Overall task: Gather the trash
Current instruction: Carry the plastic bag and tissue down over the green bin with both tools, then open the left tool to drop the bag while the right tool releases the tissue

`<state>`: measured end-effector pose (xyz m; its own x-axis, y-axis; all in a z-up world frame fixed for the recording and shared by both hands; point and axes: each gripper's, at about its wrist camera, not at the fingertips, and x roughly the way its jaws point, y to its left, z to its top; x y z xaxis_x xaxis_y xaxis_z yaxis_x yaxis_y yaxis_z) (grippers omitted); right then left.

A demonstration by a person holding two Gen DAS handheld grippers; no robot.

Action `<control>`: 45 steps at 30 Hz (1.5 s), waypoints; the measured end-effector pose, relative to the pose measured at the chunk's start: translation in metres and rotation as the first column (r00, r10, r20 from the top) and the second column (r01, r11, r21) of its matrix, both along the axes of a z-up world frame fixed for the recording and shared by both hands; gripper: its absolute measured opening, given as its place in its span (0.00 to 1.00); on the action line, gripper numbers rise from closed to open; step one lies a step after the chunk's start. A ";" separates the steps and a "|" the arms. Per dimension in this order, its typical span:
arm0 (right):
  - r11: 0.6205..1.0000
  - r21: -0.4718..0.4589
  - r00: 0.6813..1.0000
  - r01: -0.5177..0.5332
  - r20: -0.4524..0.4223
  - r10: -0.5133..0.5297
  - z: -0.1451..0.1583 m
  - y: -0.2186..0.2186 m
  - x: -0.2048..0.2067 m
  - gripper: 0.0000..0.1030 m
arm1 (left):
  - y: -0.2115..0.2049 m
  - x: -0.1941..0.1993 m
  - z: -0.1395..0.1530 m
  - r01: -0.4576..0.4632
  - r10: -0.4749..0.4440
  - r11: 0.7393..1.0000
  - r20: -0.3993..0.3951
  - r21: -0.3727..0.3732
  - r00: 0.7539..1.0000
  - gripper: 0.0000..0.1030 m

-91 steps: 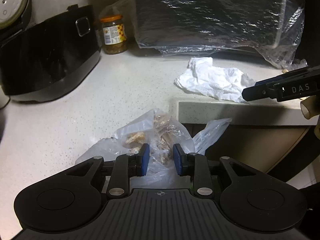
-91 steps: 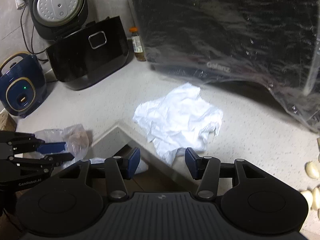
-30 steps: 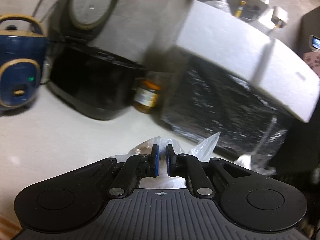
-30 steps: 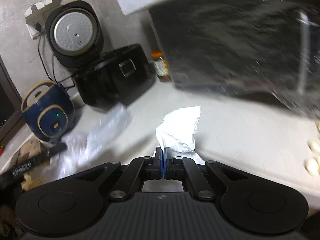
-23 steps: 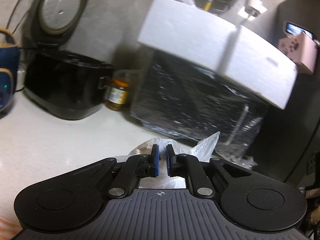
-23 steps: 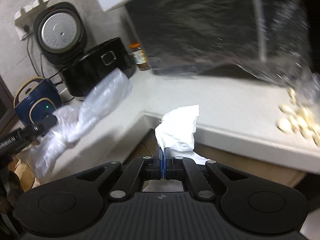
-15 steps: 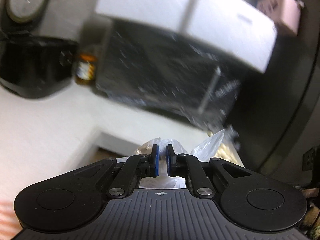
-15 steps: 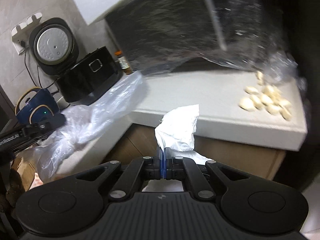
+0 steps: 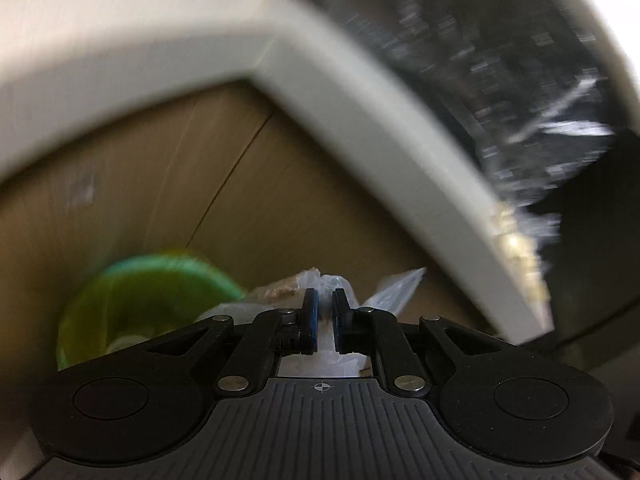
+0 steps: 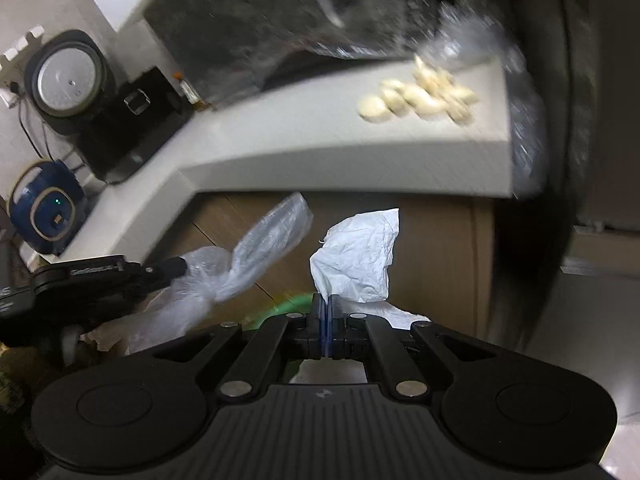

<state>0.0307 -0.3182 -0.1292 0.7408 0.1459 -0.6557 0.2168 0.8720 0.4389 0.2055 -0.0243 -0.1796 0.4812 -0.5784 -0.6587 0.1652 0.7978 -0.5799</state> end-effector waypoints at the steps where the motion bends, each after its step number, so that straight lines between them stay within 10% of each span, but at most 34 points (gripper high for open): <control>1: 1.000 0.005 1.000 0.002 -0.016 -0.002 -0.006 -0.002 0.000 0.01 | -0.003 0.002 -0.014 -0.009 0.009 1.000 -0.019 0.016 1.000 0.10; 6: 1.000 -0.012 0.996 -0.016 -0.084 0.015 -0.028 -0.001 0.001 0.01 | -0.003 0.011 -0.093 -0.073 0.083 0.993 -0.117 0.091 0.990 0.10; 13: 0.997 -0.067 0.990 -0.050 -0.134 0.040 -0.043 0.008 0.011 0.01 | 0.016 0.032 -0.171 -0.067 0.061 0.998 -0.275 -0.010 0.960 0.16; 21: 0.991 -0.019 0.968 -0.129 -0.218 0.122 -0.071 0.036 0.049 0.01 | 0.042 0.006 -0.131 -0.097 0.101 0.995 -0.195 0.029 0.976 0.16; 30: 0.956 0.065 0.929 -0.285 -0.226 0.293 -0.108 0.107 0.145 0.01 | 0.054 -0.022 -0.093 0.048 0.021 0.963 -0.249 0.266 0.968 0.16; 45: 0.952 0.151 0.802 -0.266 -0.514 0.306 -0.294 0.151 0.236 0.01 | 0.064 -0.013 -0.117 0.139 -0.050 0.956 -0.321 0.259 0.946 0.16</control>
